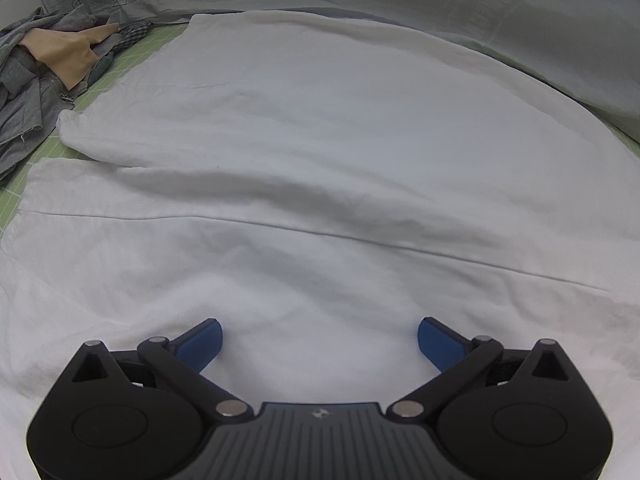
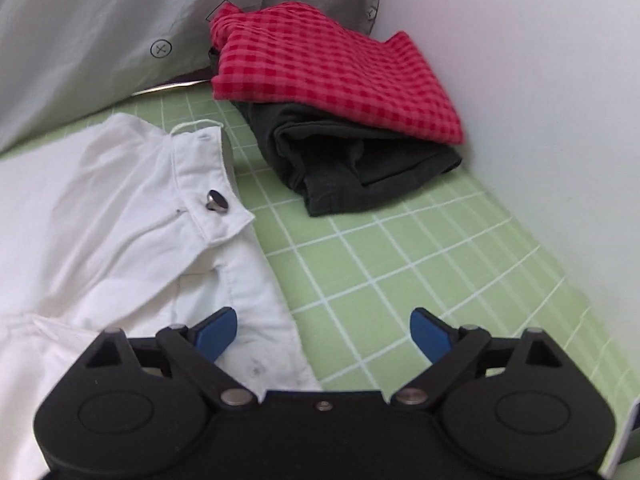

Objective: Fold clothes

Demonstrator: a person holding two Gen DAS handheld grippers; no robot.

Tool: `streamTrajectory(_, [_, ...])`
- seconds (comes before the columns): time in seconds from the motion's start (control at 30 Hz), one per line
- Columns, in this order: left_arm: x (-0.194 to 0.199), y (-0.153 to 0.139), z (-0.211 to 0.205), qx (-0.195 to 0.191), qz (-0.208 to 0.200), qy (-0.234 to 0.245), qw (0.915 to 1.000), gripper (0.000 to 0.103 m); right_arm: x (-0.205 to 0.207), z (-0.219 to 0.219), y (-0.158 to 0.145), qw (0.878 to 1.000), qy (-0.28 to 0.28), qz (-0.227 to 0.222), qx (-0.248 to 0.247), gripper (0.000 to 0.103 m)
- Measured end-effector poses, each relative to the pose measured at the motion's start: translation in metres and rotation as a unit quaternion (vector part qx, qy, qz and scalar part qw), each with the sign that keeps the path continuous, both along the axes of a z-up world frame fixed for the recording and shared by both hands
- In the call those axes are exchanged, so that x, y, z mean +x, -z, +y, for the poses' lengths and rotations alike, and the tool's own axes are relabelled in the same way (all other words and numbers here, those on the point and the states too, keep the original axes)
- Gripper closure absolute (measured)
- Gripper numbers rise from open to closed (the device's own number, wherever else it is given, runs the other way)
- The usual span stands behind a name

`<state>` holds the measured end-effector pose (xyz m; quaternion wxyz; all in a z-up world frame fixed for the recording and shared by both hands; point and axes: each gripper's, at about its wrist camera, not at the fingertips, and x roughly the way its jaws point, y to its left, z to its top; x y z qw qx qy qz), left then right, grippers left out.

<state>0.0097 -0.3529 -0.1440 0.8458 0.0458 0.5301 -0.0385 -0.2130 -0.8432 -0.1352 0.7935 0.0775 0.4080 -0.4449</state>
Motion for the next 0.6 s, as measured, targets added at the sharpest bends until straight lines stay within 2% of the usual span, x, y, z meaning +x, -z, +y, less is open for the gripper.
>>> streamTrajectory(0.03, [-0.001,0.0,-0.001,0.002,-0.001,0.002,1.0,0.0,0.0,0.001,-0.003,1.0,0.01,0.007,-0.017,0.011])
streamTrajectory(0.07, [-0.001,0.0,-0.001,0.002,-0.001,0.002,1.0,0.0,-0.005,0.0,-0.012,0.999,0.024,-0.009,-0.022,0.011])
streamTrajectory(0.13, [-0.001,0.0,0.002,-0.007,0.003,0.001,1.0,0.001,-0.021,-0.002,-0.031,0.996,0.048,-0.068,-0.007,0.009])
streamTrajectory(0.23, [-0.008,-0.008,0.013,-0.034,0.0,-0.004,0.9994,0.001,-0.049,0.004,-0.055,0.985,0.073,-0.155,0.031,0.004])
streamTrajectory(0.33, [-0.025,-0.024,0.03,-0.059,-0.025,-0.013,0.9978,0.001,-0.077,0.023,-0.066,0.976,0.071,-0.199,0.049,0.001])
streamTrajectory(0.4, [-0.037,-0.033,0.043,-0.072,-0.035,-0.02,0.9966,0.001,-0.091,0.037,-0.067,0.975,0.059,-0.205,0.061,0.0])
streamTrajectory(0.6, [-0.072,-0.039,0.064,-0.081,-0.041,-0.008,0.9959,0.001,-0.126,0.082,-0.055,0.976,0.054,-0.187,0.095,0.0])
